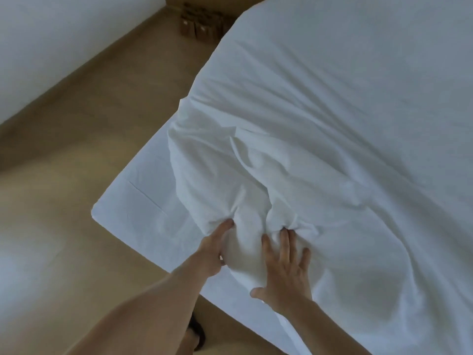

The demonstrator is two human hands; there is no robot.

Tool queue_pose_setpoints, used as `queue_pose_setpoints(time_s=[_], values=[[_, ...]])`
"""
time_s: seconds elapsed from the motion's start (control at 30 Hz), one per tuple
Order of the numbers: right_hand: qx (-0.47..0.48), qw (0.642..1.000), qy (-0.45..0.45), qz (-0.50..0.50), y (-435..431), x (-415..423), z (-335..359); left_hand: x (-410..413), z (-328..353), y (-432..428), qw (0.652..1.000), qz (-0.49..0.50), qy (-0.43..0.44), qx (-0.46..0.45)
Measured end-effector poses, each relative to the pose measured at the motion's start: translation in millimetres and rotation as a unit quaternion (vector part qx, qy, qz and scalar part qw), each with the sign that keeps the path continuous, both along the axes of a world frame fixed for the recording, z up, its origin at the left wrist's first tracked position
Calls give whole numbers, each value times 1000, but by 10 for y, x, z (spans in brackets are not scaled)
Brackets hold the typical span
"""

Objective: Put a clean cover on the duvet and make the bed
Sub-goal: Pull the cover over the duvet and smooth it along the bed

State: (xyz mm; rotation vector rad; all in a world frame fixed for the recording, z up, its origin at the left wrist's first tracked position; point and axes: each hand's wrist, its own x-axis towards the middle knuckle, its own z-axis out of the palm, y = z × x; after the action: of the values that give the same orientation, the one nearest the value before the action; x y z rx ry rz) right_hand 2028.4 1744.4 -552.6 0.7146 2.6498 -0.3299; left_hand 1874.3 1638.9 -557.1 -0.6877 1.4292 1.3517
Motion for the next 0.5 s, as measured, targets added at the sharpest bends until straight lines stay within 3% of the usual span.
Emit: queue_pose_setpoints(time_s=[0.13, 0.23, 0.37, 0.5], values=[[13, 995, -44, -91, -239, -257, -35, -341, 179, 64, 999, -24, 28, 10], [58, 990, 21, -131, -535, -392, 58, -833, 661, -123, 989, -104, 100, 26], [88, 987, 109, -80, -964, -793, 353, -1686, 1604, -556, 966, -207, 152, 39], [97, 963, 206, -141, -1236, -1475, 672, -2493, 2381, -1359, 931, -294, 214, 36]])
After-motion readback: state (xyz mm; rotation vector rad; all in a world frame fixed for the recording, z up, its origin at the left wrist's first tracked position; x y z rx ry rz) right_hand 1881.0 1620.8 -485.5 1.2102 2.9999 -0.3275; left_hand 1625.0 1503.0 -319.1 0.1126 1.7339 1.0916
